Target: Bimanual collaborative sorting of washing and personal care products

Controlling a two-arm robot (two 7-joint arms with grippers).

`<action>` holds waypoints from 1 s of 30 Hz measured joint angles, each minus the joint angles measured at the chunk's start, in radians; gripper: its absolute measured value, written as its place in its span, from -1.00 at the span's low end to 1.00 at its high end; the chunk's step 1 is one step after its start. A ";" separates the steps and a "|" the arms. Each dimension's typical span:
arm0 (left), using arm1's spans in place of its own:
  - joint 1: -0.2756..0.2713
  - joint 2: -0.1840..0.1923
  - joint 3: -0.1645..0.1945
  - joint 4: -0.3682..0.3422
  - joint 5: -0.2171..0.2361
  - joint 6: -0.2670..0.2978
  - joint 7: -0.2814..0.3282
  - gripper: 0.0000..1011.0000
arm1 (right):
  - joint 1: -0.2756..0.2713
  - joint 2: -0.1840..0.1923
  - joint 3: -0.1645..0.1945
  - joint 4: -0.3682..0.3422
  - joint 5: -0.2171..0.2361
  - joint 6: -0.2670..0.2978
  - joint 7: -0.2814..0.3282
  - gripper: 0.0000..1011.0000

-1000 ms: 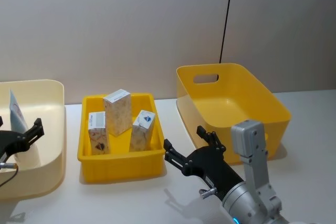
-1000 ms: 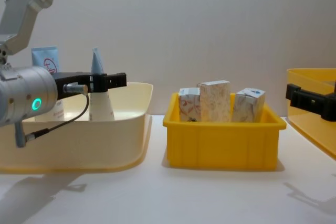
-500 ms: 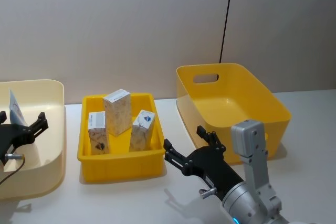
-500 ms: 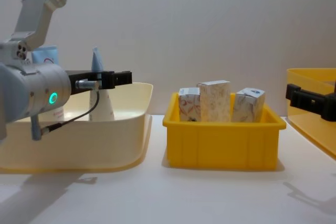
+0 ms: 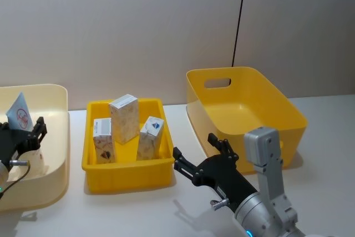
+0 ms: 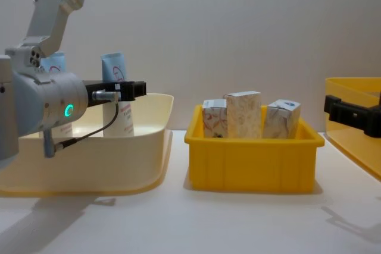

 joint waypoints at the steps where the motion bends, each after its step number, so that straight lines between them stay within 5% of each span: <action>1: -0.001 0.000 0.000 0.001 0.000 0.000 0.000 0.25 | 0.000 0.000 0.000 0.000 0.000 0.000 0.000 0.98; 12: -0.005 -0.005 0.001 0.007 0.004 0.002 0.003 -0.46 | 0.000 0.000 0.000 0.000 0.000 0.000 0.000 0.98; 20: -0.005 -0.005 -0.001 0.008 0.003 0.000 -0.009 -0.57 | 0.000 0.000 0.000 0.000 0.000 0.000 0.000 0.98; 30: -0.003 0.011 -0.023 0.005 -0.033 -0.053 -0.093 -0.57 | 0.000 0.000 0.000 0.000 0.000 0.000 0.000 0.98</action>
